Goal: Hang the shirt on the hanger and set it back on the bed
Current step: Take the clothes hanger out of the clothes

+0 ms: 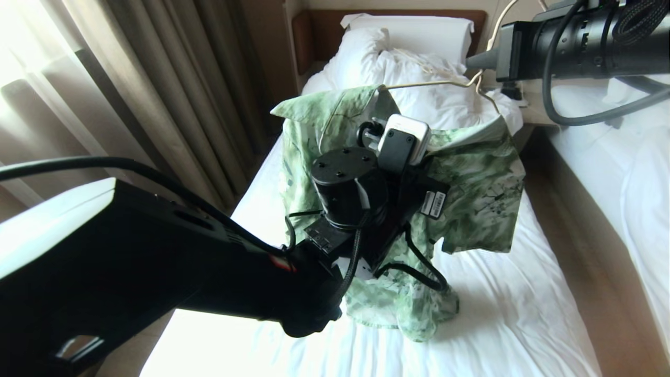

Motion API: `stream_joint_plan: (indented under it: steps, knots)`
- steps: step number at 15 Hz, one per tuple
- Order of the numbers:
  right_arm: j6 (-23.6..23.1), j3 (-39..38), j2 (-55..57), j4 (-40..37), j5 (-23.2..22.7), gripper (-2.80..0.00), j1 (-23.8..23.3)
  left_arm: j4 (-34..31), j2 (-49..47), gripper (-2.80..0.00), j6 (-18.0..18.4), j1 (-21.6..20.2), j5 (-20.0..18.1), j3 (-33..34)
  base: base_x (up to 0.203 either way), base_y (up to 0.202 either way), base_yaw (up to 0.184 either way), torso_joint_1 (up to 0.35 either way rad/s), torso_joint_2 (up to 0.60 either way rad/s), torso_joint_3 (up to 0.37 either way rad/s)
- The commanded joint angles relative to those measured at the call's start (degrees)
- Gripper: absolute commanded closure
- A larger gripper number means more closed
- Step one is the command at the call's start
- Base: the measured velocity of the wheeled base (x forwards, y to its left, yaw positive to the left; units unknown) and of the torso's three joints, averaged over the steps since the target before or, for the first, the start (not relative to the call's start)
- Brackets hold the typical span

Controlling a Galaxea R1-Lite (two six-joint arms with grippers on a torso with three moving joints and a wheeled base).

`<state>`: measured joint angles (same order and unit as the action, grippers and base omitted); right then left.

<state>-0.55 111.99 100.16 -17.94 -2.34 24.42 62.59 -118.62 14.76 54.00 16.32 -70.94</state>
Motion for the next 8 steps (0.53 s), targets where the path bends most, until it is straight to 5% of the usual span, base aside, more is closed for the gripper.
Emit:
stream_joint_plan:
  steps: [1, 8]
  knots:
    - [-0.15, 0.06, 0.28, -0.16, -0.03, 0.0, -0.48, 0.31, 0.58, 0.0, 0.09, 0.97, 0.58, 0.71, 0.0, 0.0, 0.0, 0.0, 0.0, 0.0]
    - [-0.69, 0.15, 0.39, -1.04, 0.05, 0.0, -1.39, 0.27, 0.44, 0.0, 0.27, 1.99, 1.61, 0.55, 0.0, 0.0, 0.0, 0.0, 0.0, 0.0]
